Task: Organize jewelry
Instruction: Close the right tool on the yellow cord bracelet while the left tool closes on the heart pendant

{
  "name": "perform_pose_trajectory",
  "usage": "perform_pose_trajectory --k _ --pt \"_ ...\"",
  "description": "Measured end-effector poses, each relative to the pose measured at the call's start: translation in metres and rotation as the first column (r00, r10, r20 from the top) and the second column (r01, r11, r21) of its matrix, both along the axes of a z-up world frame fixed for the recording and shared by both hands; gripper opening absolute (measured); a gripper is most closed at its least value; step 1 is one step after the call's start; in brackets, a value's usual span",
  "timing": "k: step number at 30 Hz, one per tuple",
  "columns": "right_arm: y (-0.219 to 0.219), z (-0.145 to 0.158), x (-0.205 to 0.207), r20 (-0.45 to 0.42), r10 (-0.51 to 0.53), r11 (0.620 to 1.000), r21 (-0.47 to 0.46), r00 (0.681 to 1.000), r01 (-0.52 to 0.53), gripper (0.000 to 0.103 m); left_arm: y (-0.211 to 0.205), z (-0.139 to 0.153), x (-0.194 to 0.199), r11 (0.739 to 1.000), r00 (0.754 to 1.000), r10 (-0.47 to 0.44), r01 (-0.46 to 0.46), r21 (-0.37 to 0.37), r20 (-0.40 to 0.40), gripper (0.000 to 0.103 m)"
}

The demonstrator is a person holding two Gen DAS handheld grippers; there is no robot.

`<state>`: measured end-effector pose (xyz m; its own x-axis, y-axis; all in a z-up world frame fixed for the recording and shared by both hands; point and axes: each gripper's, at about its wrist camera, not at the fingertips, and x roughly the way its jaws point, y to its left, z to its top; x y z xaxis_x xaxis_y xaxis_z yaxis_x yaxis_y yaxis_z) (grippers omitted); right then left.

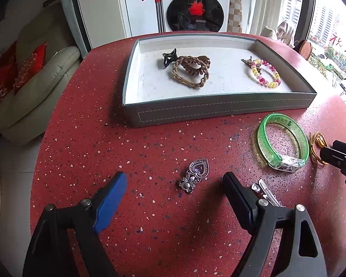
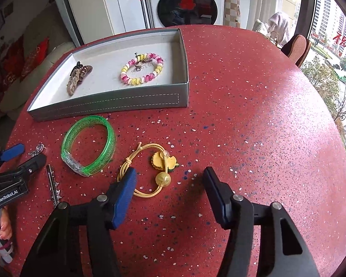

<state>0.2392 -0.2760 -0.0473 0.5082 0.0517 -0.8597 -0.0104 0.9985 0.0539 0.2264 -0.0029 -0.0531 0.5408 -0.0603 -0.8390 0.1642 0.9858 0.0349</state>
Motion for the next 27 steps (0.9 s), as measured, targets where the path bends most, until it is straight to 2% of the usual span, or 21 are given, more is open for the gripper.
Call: perform_pose_trajectory --k 1,3,4,7,9,10,11,12,13,22,27 --pt "0.002 0.000 0.000 0.000 0.006 1.000 -0.016 1.000 -0.006 0.063 0.000 0.000 0.000 1.000 1.000 -0.005 0.005 -0.002 0.001 0.098" --pt "0.005 -0.001 -0.002 0.002 0.018 0.999 -0.045 1.000 -0.018 0.061 -0.002 0.002 0.000 0.999 1.000 -0.025 0.025 -0.022 -0.002 0.088" --pt "0.006 -0.001 -0.002 0.002 0.026 0.998 -0.065 1.000 -0.025 0.060 -0.003 0.002 0.000 0.999 1.000 -0.030 0.030 -0.021 -0.002 0.087" --pt "0.007 0.000 -0.002 0.003 0.038 0.997 -0.062 0.999 -0.038 0.049 -0.007 0.004 -0.002 0.998 0.998 -0.058 0.058 -0.032 -0.001 0.073" --pt "0.007 0.000 -0.002 0.004 0.044 0.997 -0.061 0.999 -0.044 0.036 -0.009 0.005 -0.003 0.996 0.997 -0.077 0.077 -0.042 -0.002 0.065" --pt "0.008 0.001 -0.002 0.003 0.049 0.997 -0.062 0.999 -0.049 0.034 -0.011 0.006 -0.004 0.995 0.996 -0.086 0.085 -0.042 0.000 0.061" --pt "0.008 0.001 -0.002 0.004 0.056 0.997 -0.057 0.998 -0.056 0.025 -0.012 0.007 -0.005 0.995 0.996 -0.093 0.093 -0.039 0.004 0.048" --pt "0.009 0.001 -0.003 0.005 0.057 0.997 -0.061 0.998 -0.056 0.014 -0.013 0.007 -0.005 0.994 0.995 -0.100 0.100 -0.038 0.004 0.039" --pt "0.009 0.001 -0.003 0.007 0.055 0.997 -0.061 0.998 -0.055 0.014 -0.014 0.007 -0.005 0.993 0.994 -0.110 0.110 -0.040 0.003 0.036" --pt "-0.005 0.008 -0.010 0.036 0.007 1.000 0.012 0.999 -0.008 0.014 -0.005 0.012 -0.012 0.991 0.993 -0.114 0.115 -0.073 0.012 0.036" --pt "-0.009 0.016 -0.016 0.057 -0.003 1.000 0.018 0.998 0.002 0.014 0.001 0.022 -0.018 0.989 0.993 -0.111 0.115 -0.096 0.040 0.036"
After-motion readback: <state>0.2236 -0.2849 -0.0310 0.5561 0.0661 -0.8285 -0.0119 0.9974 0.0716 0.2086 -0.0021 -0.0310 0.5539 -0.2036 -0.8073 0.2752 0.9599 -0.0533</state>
